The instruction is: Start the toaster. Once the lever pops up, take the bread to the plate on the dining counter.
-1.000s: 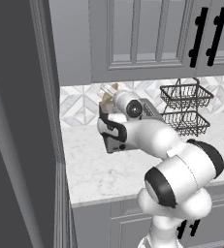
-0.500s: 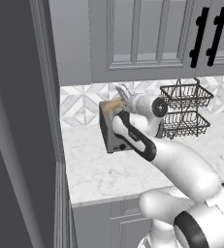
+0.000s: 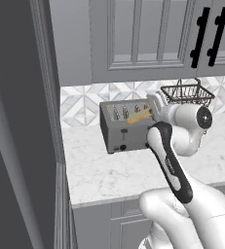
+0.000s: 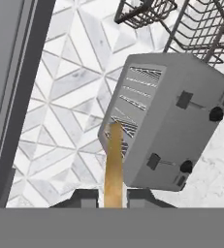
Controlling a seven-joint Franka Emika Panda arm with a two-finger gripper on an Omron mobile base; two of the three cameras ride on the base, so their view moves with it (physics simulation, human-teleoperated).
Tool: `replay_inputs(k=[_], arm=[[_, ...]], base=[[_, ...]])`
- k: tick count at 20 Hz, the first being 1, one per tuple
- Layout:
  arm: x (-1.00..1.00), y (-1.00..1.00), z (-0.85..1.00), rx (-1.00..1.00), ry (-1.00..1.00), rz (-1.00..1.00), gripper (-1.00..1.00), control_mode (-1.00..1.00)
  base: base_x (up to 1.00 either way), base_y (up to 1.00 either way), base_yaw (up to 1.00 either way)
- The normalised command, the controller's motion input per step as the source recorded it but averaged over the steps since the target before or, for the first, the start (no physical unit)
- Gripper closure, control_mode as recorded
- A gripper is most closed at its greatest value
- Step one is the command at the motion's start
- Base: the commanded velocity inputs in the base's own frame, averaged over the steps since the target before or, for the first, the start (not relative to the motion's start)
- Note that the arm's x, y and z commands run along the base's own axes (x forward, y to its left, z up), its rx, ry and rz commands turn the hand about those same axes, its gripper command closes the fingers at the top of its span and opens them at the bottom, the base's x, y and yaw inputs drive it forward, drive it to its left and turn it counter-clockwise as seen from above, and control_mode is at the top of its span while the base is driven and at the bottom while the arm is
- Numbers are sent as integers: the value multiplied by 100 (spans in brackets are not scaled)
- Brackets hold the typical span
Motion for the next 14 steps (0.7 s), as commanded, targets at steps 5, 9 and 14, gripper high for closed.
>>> replay_inputs(k=[5, 9, 14], arm=[[-80, -41, 0, -18, 18, -26, 100, -100], [-39, -17, 0, -18, 13, -30, 100, -100], [-8, 0, 0, -8, 1, -27, 100, -100]], base=[[0, 0, 0], [0, 0, 0], [0, 0, 0]])
